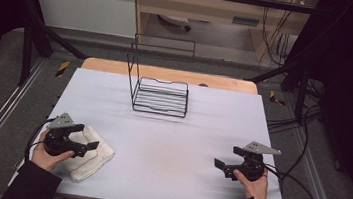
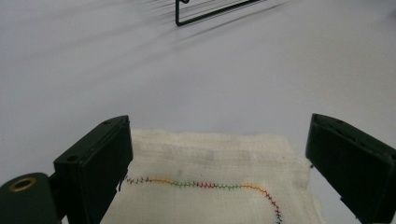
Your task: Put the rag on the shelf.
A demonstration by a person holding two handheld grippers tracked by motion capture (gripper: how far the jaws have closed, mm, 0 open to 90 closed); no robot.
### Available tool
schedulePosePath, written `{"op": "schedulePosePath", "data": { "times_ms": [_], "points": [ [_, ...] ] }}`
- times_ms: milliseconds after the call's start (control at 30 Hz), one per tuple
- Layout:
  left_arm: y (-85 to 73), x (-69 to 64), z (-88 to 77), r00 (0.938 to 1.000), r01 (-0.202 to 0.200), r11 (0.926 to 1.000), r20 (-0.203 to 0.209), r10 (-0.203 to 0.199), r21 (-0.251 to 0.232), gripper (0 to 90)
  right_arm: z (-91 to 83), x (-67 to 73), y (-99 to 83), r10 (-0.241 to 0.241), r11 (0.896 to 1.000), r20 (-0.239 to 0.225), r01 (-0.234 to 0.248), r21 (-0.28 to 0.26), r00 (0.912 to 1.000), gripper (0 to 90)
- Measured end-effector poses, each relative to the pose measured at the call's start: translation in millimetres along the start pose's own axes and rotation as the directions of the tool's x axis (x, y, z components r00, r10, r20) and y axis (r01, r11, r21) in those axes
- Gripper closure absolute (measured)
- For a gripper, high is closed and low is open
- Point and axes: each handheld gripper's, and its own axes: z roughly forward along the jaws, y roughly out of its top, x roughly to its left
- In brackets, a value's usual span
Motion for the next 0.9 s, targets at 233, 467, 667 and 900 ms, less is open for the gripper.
{"op": "schedulePosePath", "data": {
  "times_ms": [233,467,667,900],
  "points": [
    [1.8,1.6,-2.8,1.0000,0.002,1.0000,-0.009,-0.002,-0.003,7.3,0.5,-0.2,-0.3,-0.008,1.000,0.000,0.008,0.006,1.0000,0.6],
    [1.3,8.2,-7.9,0.9993,0.024,0.9997,-0.030,-0.024,0.007,8.3,1.8,1.0,-0.8,-0.005,1.000,0.001,0.005,0.018,1.0000,0.6],
    [0.1,14.3,-10.4,0.9970,0.042,0.9988,-0.065,-0.040,0.026,10.6,2.5,1.5,-1.1,-0.001,1.000,0.006,0.000,0.022,1.0000,0.6],
    [-2.5,24.7,-13.8,0.9877,0.090,0.9947,-0.132,-0.083,0.050,23.0,4.1,1.7,-1.6,-0.008,0.999,0.009,0.007,0.033,0.9999,0.6]
  ]
}}
